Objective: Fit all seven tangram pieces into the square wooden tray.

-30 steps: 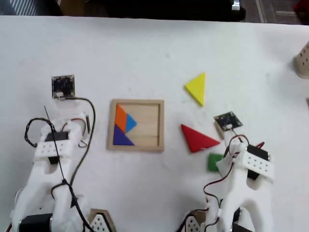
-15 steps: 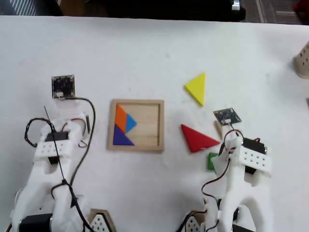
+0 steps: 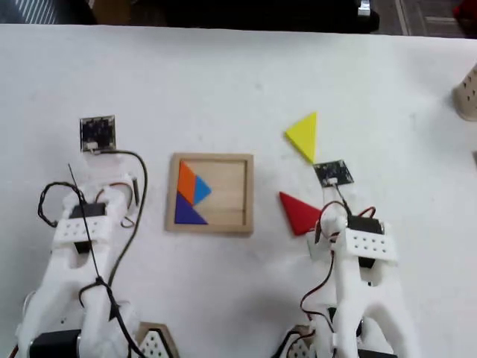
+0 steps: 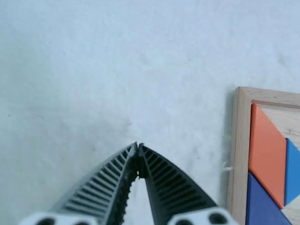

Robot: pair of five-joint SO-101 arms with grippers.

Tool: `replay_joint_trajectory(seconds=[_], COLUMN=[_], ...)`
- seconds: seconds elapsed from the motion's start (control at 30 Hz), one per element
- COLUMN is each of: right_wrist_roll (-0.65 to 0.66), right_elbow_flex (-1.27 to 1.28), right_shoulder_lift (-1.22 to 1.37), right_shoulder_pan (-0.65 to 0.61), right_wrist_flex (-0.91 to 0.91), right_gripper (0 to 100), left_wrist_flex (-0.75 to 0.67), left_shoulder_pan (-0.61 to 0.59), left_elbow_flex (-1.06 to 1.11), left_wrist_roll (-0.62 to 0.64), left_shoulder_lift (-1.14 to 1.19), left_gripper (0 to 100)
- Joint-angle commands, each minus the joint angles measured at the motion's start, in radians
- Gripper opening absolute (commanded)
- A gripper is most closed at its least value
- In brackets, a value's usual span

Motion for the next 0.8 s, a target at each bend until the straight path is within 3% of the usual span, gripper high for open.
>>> replay_joint_trajectory(seconds=[0.0,0.23,0.43,0.77], right_wrist_roll=[-0.008,-0.006,0.012,0.012], right_elbow_flex=[-0.005,-0.069,-0.163,-0.341], right_shoulder_lift=[-0.001,0.148,0.259,0.048], right_shoulder_pan=[-0.004,-0.038,-0.010,-0.070], right_wrist_flex=[-0.027,-0.053,0.001,0.260], right_gripper=[23.3,9.1,4.6,1.8], left_wrist_flex=[-0.029,-0.025,-0.023,-0.028], left_shoulder_pan=[-0.008,-0.012,-0.012,-0.012], left_elbow_flex=[-0.008,-0.008,-0.008,-0.008], left_wrist_roll=[-0.009,-0.009,-0.009,-0.009], left_shoulder_lift=[-0.028,-0.028,-0.028,-0.028], left_gripper=[3,3,3,3])
